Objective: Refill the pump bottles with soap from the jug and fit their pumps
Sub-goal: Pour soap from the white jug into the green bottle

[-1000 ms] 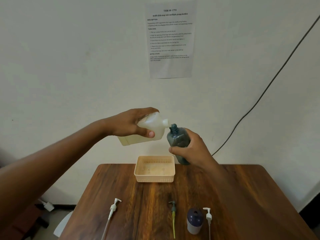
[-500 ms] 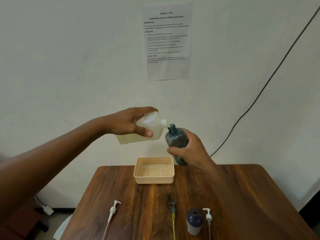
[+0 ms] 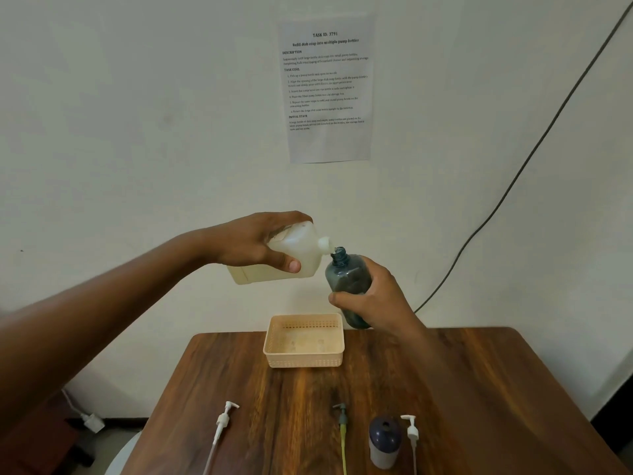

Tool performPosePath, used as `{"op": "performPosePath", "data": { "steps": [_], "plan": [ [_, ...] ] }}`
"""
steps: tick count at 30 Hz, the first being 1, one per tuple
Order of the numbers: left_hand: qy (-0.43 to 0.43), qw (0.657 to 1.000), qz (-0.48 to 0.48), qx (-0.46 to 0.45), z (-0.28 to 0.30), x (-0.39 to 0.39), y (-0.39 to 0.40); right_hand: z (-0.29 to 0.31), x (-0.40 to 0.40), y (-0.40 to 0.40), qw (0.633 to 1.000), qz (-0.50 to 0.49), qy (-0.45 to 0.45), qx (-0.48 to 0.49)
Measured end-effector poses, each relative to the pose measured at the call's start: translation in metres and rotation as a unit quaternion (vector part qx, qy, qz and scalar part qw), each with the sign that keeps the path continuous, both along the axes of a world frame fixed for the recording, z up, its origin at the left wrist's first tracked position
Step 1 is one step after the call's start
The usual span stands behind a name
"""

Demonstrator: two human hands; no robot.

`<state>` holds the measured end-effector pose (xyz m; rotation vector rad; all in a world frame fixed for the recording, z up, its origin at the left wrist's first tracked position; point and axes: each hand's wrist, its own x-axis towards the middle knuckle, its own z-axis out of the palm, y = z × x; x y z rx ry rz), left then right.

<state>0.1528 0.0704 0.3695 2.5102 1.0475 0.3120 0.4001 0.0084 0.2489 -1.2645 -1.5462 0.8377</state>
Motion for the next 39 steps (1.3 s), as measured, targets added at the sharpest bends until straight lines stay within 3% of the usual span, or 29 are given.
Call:
{"op": "performPosePath", "data": {
  "steps": [39],
  "plan": [
    [0.021,1.000,-0.008,0.020,0.017,0.006,-0.003,0.008,0.001,-0.007,1.000,-0.008,-0.002,0.009]
  ]
}}
